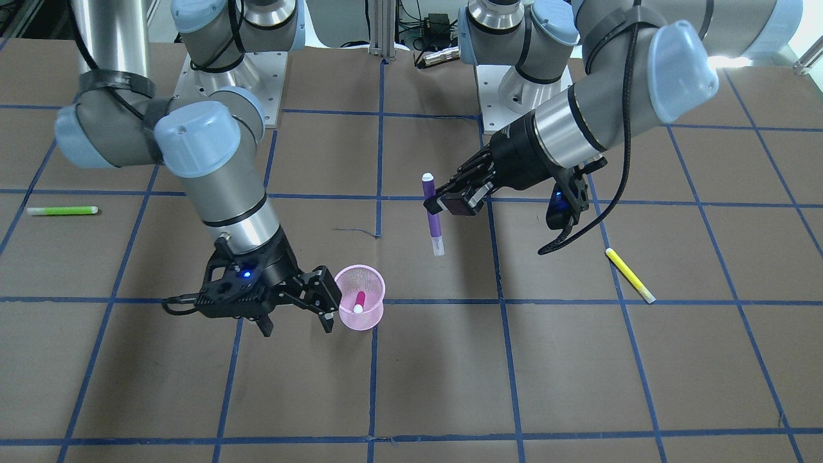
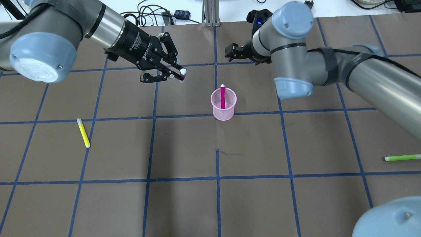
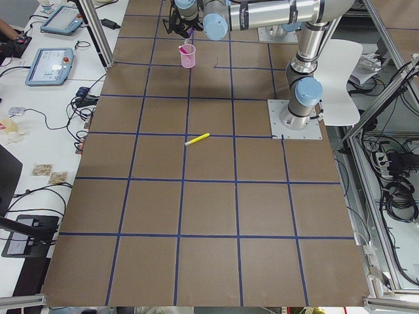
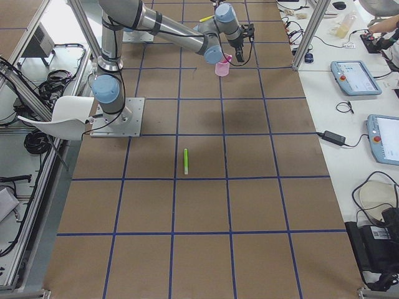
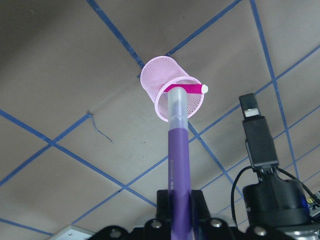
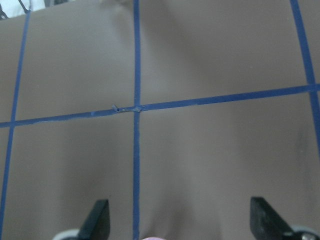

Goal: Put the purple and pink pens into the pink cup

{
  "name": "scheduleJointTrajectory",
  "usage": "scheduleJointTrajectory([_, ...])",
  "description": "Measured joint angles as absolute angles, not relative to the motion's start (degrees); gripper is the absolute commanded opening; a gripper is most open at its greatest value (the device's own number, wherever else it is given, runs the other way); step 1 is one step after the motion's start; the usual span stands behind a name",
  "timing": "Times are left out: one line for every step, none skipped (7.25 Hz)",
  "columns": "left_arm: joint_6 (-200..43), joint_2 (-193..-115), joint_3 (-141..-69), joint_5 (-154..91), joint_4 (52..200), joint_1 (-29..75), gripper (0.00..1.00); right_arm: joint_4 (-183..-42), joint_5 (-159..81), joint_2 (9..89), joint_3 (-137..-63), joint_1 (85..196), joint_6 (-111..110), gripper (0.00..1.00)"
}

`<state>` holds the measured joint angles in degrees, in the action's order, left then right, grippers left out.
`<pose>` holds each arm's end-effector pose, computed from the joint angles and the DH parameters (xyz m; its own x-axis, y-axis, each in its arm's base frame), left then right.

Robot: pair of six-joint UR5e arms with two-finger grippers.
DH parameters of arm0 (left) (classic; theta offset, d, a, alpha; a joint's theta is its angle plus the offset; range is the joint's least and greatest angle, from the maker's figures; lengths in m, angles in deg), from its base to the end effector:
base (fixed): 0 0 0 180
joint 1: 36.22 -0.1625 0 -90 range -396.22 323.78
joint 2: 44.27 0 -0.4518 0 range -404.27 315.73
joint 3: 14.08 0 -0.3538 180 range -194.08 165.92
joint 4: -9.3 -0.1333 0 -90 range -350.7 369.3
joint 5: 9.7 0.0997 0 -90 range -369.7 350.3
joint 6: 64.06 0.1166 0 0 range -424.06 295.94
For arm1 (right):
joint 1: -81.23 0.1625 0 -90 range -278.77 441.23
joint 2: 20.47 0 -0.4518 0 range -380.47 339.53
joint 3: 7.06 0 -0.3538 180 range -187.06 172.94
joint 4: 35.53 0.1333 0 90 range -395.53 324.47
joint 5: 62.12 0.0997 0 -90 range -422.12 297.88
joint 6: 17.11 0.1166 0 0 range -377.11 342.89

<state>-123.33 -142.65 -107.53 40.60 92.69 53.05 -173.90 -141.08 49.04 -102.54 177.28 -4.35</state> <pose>-0.2014 -0.5059 0.4385 -0.3818 -0.8907 0.2468 -0.6672 0.4505 0.5933 0.2193 -0.5922 0.3630 -0.9659 0.0314 -0.2568 0.1188 0.9356 -0.3326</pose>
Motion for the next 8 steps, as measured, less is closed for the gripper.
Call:
scheduleJointTrajectory([-126.83,-144.79,-107.62,39.96,91.43,54.36,0.0,-163.78,-141.47,49.09,-97.89,175.48,-6.49,1.0])
scheduleJointTrajectory([-131.38,-146.99,-107.65,39.87,87.67,56.64,0.0,-153.76,-142.3,49.7,-93.94,174.32,-7.64,1.0])
scheduleJointTrajectory([-136.44,-149.46,-107.73,39.79,82.79,58.83,0.0,-145.35,-144.23,51.59,-91.36,173.91,-8.91,1.0])
scheduleJointTrajectory([-139.91,-151.8,-107.78,39.83,79.15,61.09,0.0,-138.87,-146.31,54.35,-90.35,173.75,-11.13,1.0])
scheduleJointTrajectory([-141.74,-153.78,-107.7,40.0,76.79,63.25,0.0,-132.81,-148.62,57.12,-89.99,173.63,-13.09,1.0])
scheduleJointTrajectory([-142.71,-155.07,-107.56,40.1,75.48,64.3,0.0,-128.02,-152.06,59.29,-89.9,173.66,-13.89,1.0])
scheduleJointTrajectory([-142.97,-155.87,-107.43,40.17,74.71,64.72,0.82,-125.11,-154.72,60.5,-89.94,173.8,-14.05,1.0])
scheduleJointTrajectory([-142.82,-156.37,-107.34,40.23,74.2,64.87,0.88,-123.87,-155.17,60.85,-89.9,173.99,-14.34,1.0])
